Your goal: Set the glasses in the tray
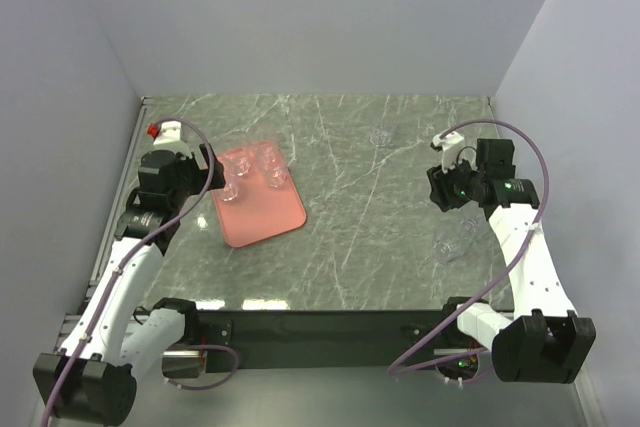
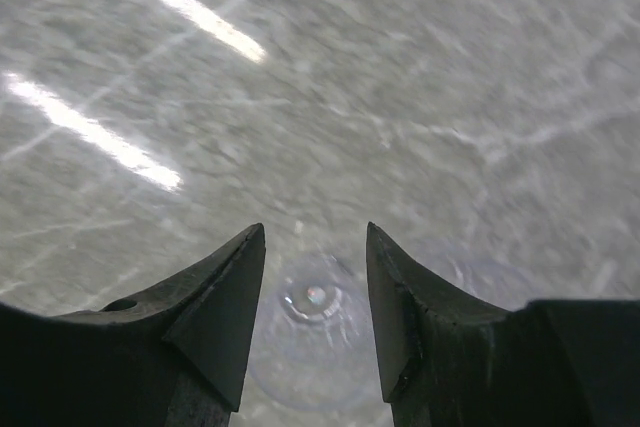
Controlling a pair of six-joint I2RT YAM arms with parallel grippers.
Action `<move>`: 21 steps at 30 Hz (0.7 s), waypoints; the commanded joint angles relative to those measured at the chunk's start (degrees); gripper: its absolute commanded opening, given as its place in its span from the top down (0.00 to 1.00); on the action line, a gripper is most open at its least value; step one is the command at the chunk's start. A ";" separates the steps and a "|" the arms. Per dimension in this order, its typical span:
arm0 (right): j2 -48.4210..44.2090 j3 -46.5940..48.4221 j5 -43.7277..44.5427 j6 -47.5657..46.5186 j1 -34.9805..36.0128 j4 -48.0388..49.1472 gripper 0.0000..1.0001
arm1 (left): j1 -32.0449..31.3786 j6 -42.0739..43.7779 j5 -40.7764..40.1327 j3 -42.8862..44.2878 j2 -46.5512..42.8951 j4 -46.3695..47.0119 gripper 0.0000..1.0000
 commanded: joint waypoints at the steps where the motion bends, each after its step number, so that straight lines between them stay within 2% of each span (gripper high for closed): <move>1: -0.65 2.86 9.89 2.48 -1.87 -2.84 0.48 | -0.14 -1.63 -2.96 -0.05 -2.39 1.96 0.05; 10: 2.51 0.50 17.10 13.92 -7.14 2.69 0.48 | -0.23 -3.13 -3.75 -0.93 -5.56 2.49 0.05; 11: 2.51 0.32 17.72 14.45 -9.49 3.31 0.48 | -0.49 -3.13 -3.83 -0.93 -5.48 2.49 0.05; 21: 4.44 -1.62 15.80 11.57 -20.58 5.60 0.49 | -1.11 -3.22 -3.74 -1.02 -5.83 2.49 0.05</move>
